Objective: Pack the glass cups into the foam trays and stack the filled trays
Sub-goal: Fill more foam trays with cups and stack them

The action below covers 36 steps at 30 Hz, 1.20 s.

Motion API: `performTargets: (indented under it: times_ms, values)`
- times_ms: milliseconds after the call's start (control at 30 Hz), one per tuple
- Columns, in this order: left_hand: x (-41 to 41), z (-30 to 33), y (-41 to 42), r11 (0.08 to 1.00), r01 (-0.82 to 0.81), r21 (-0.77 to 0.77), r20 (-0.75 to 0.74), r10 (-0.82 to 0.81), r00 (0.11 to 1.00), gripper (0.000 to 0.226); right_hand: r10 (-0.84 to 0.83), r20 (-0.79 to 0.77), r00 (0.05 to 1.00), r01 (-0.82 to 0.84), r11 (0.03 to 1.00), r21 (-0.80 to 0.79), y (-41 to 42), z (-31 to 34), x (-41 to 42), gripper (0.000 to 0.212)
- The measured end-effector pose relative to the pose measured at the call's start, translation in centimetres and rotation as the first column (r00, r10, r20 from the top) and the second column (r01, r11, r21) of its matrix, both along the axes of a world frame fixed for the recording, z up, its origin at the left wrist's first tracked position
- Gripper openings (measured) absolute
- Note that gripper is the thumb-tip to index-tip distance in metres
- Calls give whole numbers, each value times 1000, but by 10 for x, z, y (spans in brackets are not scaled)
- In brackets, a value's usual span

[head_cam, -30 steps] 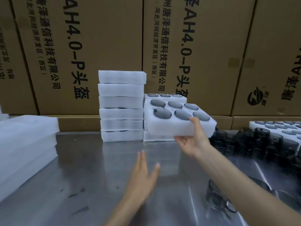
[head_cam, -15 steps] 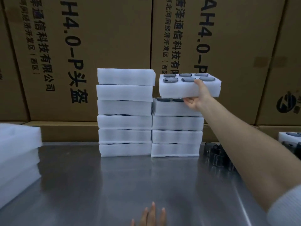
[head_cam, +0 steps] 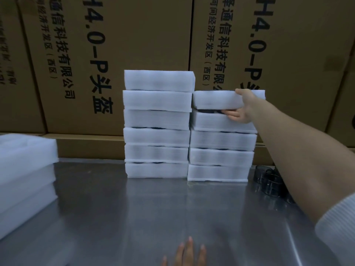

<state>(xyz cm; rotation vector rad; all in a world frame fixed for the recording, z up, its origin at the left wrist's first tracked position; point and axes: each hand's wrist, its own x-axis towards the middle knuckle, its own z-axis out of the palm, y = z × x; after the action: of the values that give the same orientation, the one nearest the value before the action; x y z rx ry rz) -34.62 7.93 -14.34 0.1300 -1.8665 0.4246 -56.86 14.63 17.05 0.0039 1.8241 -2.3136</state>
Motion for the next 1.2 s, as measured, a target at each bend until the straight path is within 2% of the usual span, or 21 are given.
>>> performTargets:
  times_ms: [33, 67, 100, 133, 200, 267, 333, 433, 533, 633, 733, 833, 933, 1000, 1100, 1200]
  values:
    - [3, 11, -21, 978, 120, 170, 118, -141, 983, 22, -25, -26, 999, 28, 992, 121, 3, -1, 0, 52]
    - [20, 14, -22, 973, 97, 210, 226, -144, 963, 23, -37, -57, 998, 50, 967, 249, 6, -3, -1, 57]
    - [31, 14, -18, 982, 4, 189, 148, -32, 988, 24, -40, -89, 995, 70, 926, 371, 9, -5, -2, 64]
    - [29, 17, -20, 979, 16, 202, 100, -37, 994, 24, -42, -116, 992, 92, 876, 472, 11, -8, -4, 71]
    - [27, 12, -11, 986, 0, 167, 227, -38, 973, 26, -48, -150, 987, 126, 813, 569, 11, -11, -5, 74]
    - [36, 10, -11, 968, 61, 244, 273, -129, 953, 28, -71, -175, 982, 156, 827, 540, 8, -16, -3, 68]
    - [44, 6, -8, 966, 61, 253, 275, -132, 952, 33, -84, -208, 975, 173, 872, 458, 2, -23, 4, 60]
    - [64, 27, 1, 886, 52, 460, 491, -303, 817, 53, -66, -205, 977, 136, 927, 350, -9, -49, 26, 53]
    - [71, 40, 2, 831, -71, 552, 630, -360, 688, 61, -4, -165, 986, 53, 955, 292, -13, -86, 59, 50]
    - [83, 59, 0, 778, -49, 627, 609, -450, 653, 55, 26, -87, 996, -9, 981, 193, -13, -127, 103, 47]
    - [80, 56, -4, 725, -132, 676, 636, -484, 601, 58, 79, 46, 996, -82, 995, 50, -8, -173, 160, 46]
    - [83, 56, -5, 733, -113, 670, 598, -444, 667, 48, 112, 13, 994, -112, 993, 24, 3, -213, 215, 45]
    - [94, 69, 0, 739, -68, 670, 524, -406, 749, 32, 93, -261, 961, -58, 988, 141, 18, -235, 254, 43]
    - [103, 75, 8, 792, -73, 607, 564, -364, 741, 26, 95, -359, 929, -24, 980, 199, 26, -238, 271, 41]
    - [122, 73, 20, 832, -51, 553, 594, -351, 724, 25, 95, -401, 911, 24, 959, 281, 39, -246, 292, 40]
    - [150, 70, 26, 857, 47, 514, 585, -390, 711, 27, 104, -438, 893, 54, 941, 334, 53, -250, 311, 41]
